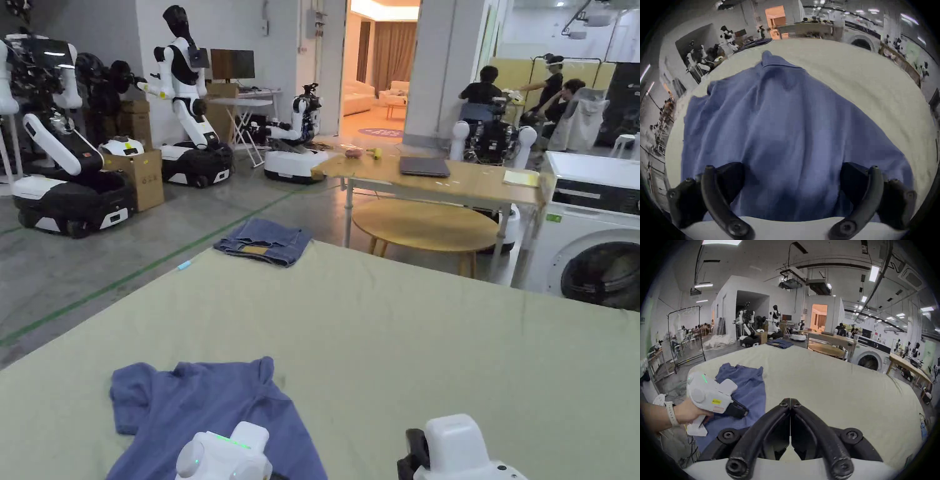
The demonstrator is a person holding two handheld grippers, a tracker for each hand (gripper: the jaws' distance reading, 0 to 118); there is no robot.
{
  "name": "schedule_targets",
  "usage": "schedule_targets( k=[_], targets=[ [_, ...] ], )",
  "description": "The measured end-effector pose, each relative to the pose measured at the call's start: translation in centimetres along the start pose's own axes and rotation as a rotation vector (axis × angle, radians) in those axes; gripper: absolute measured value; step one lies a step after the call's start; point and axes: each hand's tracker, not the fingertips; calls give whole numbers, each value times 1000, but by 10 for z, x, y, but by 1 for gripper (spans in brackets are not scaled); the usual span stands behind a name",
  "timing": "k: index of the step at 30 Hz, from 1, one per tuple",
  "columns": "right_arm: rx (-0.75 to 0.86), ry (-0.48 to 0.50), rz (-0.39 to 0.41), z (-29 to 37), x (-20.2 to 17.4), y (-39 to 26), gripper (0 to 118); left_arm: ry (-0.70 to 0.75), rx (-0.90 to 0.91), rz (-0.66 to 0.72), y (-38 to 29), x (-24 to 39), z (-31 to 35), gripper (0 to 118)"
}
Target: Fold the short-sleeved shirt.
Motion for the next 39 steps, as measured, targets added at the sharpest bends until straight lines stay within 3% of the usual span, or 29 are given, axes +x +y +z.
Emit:
schedule_targets(
  k=[2,3,4,6,9,12,19,25,28,34,35,36,37,38,39],
  targets=[
    [-12,-20,-1,5,11,-3,0,-31,14,23,0,-4,10,56],
    [-11,-36,-3,9,18,-5,0,-66,63,2,-1,-3,20,19],
    [-11,-54,-8,13,24,-7,0,-63,100,-1,-7,1,39,0],
    [-10,-73,-49,26,39,-9,0,8,109,-30,-7,10,53,0],
    [5,-123,-93,58,65,-12,0,-43,102,-20,-4,28,79,0],
    [35,-178,-103,97,95,-14,0,-143,224,-8,13,70,128,0],
    [64,-361,-133,192,184,-28,0,-375,439,-185,48,242,233,0],
    [62,-499,-136,267,254,-54,0,-619,500,-300,51,391,299,0],
    [52,-554,-162,290,285,-72,0,-577,424,-417,38,461,284,0],
    [-7,-595,-224,306,323,-111,0,-405,196,-530,-1,539,162,0],
    [-14,-595,-227,306,326,-116,0,-392,186,-529,-8,545,153,5],
    [-16,-593,-234,305,330,-120,0,-395,182,-527,-14,547,146,19],
    [-24,-586,-243,304,333,-123,0,-401,185,-522,-17,546,144,19],
    [-32,-575,-248,300,336,-126,0,-407,184,-512,-18,544,145,26],
    [-36,-570,-246,298,337,-127,0,-418,187,-497,-19,537,149,46]
  ],
)
